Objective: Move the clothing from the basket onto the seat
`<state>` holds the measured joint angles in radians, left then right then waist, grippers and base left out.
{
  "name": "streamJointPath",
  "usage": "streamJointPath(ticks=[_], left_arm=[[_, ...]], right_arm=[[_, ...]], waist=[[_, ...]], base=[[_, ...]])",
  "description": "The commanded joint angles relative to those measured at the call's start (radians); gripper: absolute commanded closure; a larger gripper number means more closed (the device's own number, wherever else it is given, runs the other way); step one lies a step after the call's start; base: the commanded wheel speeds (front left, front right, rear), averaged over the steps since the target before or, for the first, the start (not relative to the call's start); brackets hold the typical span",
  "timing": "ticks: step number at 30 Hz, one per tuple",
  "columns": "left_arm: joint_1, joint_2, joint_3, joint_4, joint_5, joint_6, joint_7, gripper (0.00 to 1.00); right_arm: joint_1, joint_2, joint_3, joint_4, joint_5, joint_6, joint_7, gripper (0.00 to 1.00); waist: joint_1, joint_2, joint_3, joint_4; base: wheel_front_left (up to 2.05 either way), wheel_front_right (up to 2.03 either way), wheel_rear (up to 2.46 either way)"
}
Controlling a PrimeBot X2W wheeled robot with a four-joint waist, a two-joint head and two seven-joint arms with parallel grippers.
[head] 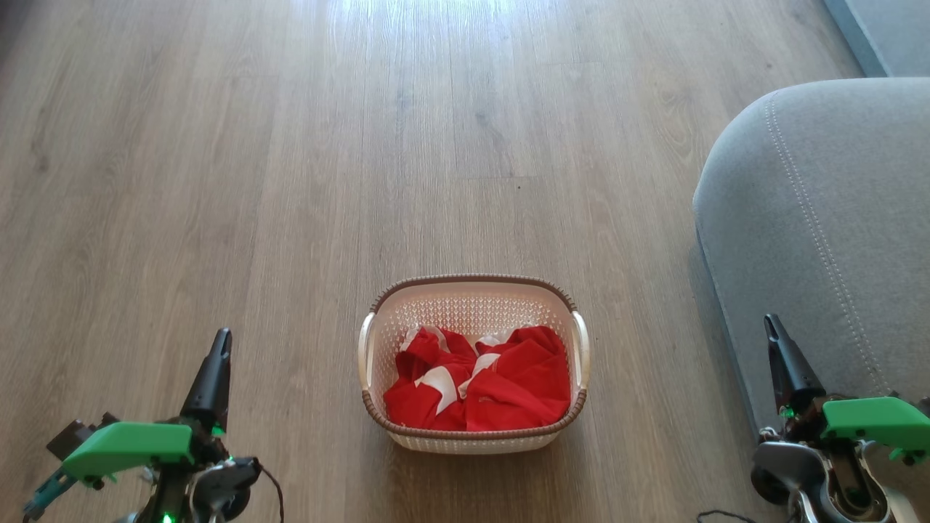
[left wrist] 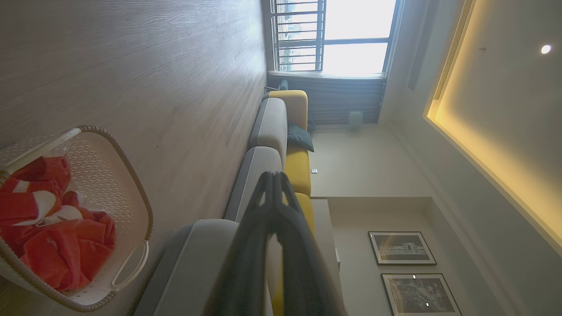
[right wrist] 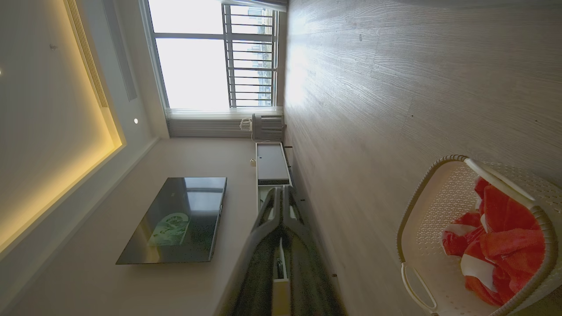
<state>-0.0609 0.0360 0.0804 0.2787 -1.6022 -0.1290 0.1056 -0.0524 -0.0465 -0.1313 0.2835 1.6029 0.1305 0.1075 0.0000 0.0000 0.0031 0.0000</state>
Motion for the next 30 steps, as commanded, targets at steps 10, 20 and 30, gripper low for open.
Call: streamJointPath(ticks=[10,20,30], left_arm=[[-0.047,0.014,0.033,-0.034,-0.007,-0.002,0.007,1.00],[-0.047,0.014,0.033,-0.034,-0.007,-0.002,0.007,1.00],[-0.047,0.014,0.033,-0.034,-0.007,-0.002,0.007,1.00]], right_arm=[[-0.055,-0.004,0.018,-0.039,0.006,0.000,0.005,1.00],[-0.055,-0.004,0.018,-0.039,0.006,0.000,0.005,1.00],[-0.055,-0.004,0.018,-0.039,0.006,0.000,0.005,1.00]], waist=[[0.0000,0.0000,0.000,0.000],[0.0000,0.0000,0.000,0.000],[0.0000,0.0000,0.000,0.000]], base=[[0.00,0.00,0.00],[0.00,0.00,0.00],[0.00,0.00,0.00]])
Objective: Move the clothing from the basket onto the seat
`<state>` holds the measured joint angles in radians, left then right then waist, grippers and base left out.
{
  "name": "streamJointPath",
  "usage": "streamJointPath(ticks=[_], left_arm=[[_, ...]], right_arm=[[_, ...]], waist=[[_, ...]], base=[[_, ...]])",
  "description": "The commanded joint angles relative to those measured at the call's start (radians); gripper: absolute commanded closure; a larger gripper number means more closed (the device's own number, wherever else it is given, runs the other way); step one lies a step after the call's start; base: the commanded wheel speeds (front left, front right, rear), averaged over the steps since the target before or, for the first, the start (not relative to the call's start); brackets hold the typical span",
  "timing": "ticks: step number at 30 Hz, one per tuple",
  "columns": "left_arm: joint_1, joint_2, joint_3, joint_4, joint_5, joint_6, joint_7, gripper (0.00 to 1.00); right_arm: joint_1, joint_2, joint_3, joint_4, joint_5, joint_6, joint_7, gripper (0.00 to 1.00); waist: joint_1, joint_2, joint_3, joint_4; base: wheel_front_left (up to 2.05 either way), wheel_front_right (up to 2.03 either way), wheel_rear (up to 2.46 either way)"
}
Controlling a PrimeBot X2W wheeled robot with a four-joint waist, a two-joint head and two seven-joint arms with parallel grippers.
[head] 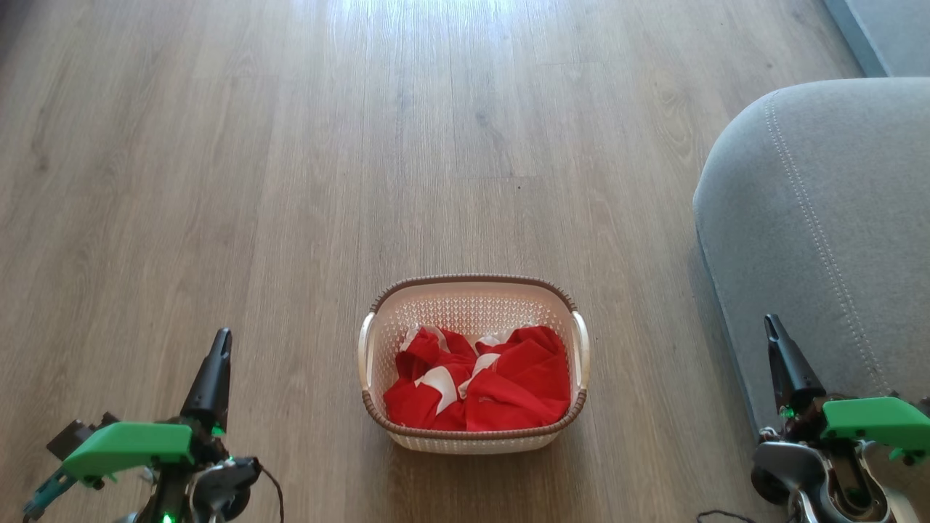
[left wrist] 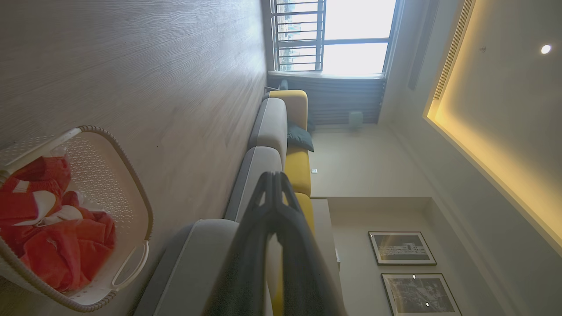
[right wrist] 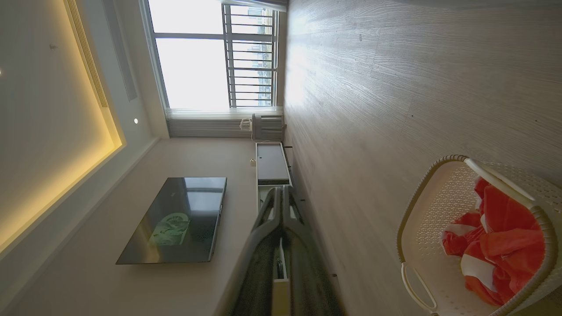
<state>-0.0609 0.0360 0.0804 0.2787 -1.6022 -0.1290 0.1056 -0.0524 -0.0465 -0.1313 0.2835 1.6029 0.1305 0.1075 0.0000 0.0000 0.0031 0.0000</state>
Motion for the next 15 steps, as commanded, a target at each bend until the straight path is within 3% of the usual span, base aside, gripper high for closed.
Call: streamJointPath(ticks=[1,12,13,15], left_arm=[[-0.047,0.014,0.033,-0.034,-0.007,-0.002,0.007,1.00],[-0.047,0.014,0.033,-0.034,-0.007,-0.002,0.007,1.00],[0.000,0.000,0.000,0.000,0.000,0.000,0.000,0.00],[0.006,-0.002,-0.002,0.019,0.000,0.000,-0.001,0.00]], right_arm=[[-0.055,-0.004,0.018,-0.039,0.006,0.000,0.005,1.00],[-0.055,-0.004,0.018,-0.039,0.006,0.000,0.005,1.00],[0.000,0.000,0.000,0.000,0.000,0.000,0.000,0.00],[0.006,0.001,0.002,0.021,0.000,0.000,0.000,0.00]], waist=[[0.0000,0.0000,0.000,0.000],[0.0000,0.0000,0.000,0.000],[0.0000,0.0000,0.000,0.000],[0.0000,0.0000,0.000,0.000]], base=[[0.00,0.00,0.00],[0.00,0.00,0.00],[0.00,0.00,0.00],[0.00,0.00,0.00]])
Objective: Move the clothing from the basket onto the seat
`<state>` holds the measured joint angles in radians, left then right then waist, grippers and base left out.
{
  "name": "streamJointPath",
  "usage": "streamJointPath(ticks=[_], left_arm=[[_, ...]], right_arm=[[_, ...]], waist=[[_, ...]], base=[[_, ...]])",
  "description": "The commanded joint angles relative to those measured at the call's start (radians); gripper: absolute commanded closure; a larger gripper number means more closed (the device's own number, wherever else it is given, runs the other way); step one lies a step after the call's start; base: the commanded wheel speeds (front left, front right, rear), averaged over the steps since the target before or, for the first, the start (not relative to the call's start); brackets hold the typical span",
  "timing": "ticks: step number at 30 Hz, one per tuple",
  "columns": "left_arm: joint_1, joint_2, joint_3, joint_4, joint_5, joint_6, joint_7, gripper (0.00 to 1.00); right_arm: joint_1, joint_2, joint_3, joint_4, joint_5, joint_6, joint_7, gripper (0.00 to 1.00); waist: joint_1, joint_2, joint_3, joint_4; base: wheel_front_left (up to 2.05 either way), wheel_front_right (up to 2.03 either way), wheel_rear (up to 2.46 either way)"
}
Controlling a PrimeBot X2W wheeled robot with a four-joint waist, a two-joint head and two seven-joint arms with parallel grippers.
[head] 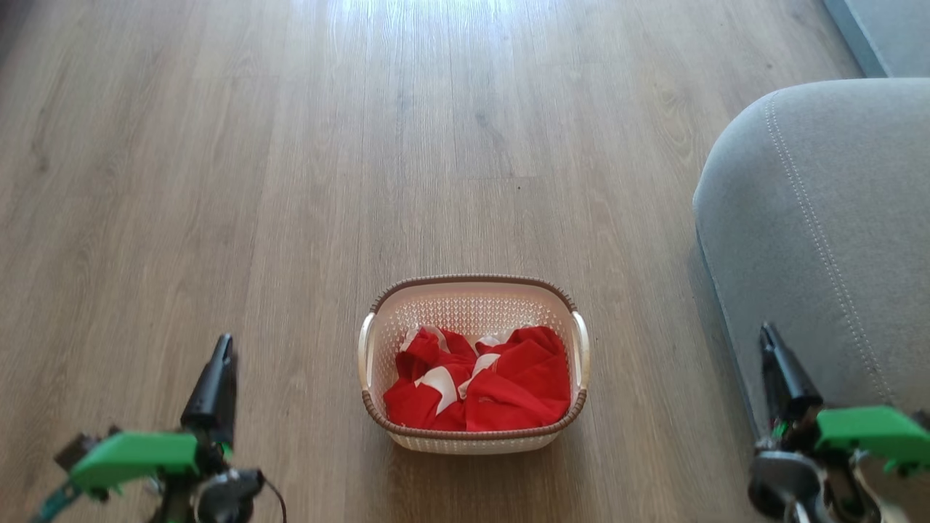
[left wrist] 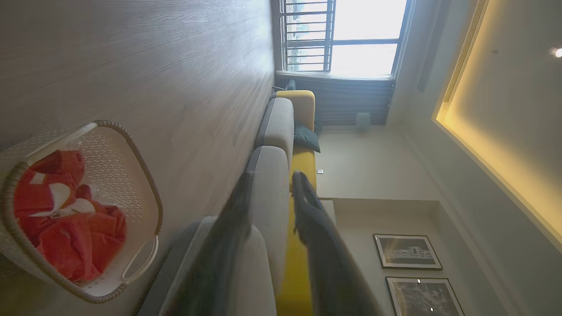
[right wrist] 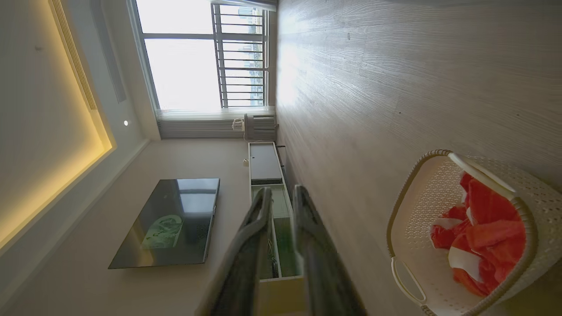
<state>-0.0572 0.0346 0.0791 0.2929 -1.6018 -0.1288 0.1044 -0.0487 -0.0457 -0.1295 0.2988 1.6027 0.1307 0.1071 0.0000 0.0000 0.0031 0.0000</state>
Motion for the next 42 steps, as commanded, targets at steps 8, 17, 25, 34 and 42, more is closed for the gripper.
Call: streamJointPath(ticks=[8,17,25,34,42], left_arm=[[0.007,-0.001,-0.009,0.047,0.005,0.000,-0.012,0.00],[-0.022,0.005,-0.026,0.057,0.021,0.000,-0.037,0.00],[-0.053,0.017,-0.050,0.067,0.066,0.000,-0.064,0.00],[-0.086,0.021,-0.060,0.071,0.174,0.000,-0.090,0.00],[-0.114,0.028,-0.070,0.083,0.316,-0.001,-0.113,0.00]], right_arm=[[0.002,0.004,0.012,0.044,-0.006,0.000,-0.007,0.00],[-0.029,-0.004,0.035,0.047,-0.023,0.000,-0.029,0.00],[-0.065,-0.023,0.078,0.057,-0.059,0.000,-0.062,0.00],[-0.109,-0.038,0.108,0.072,-0.145,0.000,-0.091,0.00],[-0.145,-0.047,0.136,0.084,-0.258,0.000,-0.114,0.00]], waist=[[0.0000,0.0000,0.002,0.000],[0.0000,0.0000,0.004,0.000],[0.0000,0.0000,0.007,0.000],[0.0000,0.0000,0.010,-0.001],[0.0000,0.0000,0.014,-0.001]], base=[[0.00,0.00,0.00],[0.00,0.00,0.00],[0.00,0.00,0.00],[0.00,0.00,0.00],[0.00,0.00,0.00]])
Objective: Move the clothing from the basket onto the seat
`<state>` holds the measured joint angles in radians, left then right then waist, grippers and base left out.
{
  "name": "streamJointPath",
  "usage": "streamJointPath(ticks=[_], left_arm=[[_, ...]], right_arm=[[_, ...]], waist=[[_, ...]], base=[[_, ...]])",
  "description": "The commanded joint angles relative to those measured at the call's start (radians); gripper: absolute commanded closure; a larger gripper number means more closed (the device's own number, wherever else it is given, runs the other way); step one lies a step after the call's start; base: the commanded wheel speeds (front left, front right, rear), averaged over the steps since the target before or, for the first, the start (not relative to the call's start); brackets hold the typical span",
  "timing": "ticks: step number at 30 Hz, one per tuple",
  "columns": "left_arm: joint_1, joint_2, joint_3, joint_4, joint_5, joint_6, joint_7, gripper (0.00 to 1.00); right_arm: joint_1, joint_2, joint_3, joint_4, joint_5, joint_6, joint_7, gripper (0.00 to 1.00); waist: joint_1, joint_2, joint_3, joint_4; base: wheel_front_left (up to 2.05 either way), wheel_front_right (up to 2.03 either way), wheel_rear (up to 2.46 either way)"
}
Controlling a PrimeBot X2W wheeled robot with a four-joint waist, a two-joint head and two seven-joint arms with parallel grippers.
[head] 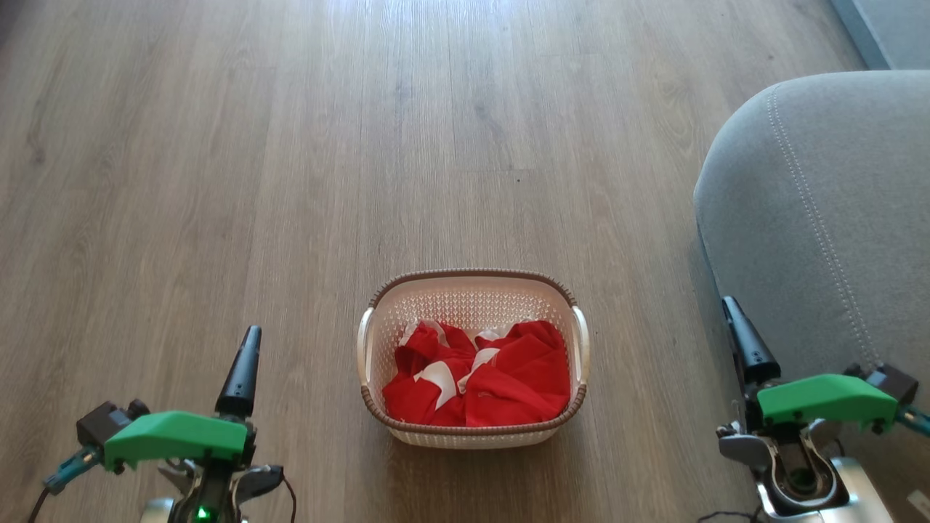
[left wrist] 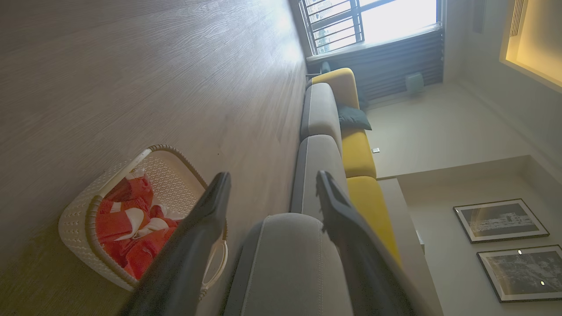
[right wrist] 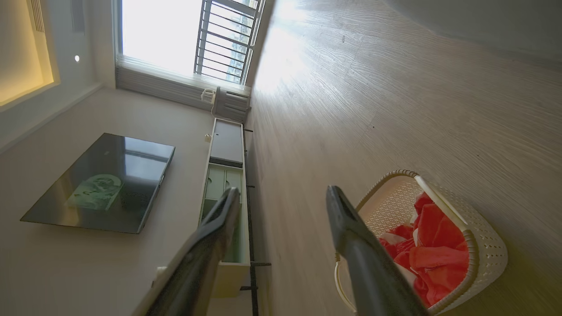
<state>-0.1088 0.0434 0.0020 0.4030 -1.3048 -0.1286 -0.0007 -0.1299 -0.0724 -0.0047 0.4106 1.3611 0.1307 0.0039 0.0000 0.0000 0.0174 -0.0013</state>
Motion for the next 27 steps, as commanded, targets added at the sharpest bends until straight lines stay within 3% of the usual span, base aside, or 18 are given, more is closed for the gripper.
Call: streamJointPath(ticks=[1,27], left_arm=[[-0.065,0.020,0.005,-0.025,0.038,-0.001,-0.011,0.00],[-0.146,0.025,-0.014,0.037,0.480,0.000,-0.085,0.00]], right_arm=[[-0.068,-0.022,0.015,-0.025,-0.031,0.000,-0.014,0.00],[-0.175,-0.032,0.085,0.065,-0.424,0.000,-0.088,0.00]], waist=[[0.0000,0.0000,0.000,0.000],[0.0000,0.0000,0.008,0.001]], base=[[0.00,0.00,0.00],[0.00,0.00,0.00]])
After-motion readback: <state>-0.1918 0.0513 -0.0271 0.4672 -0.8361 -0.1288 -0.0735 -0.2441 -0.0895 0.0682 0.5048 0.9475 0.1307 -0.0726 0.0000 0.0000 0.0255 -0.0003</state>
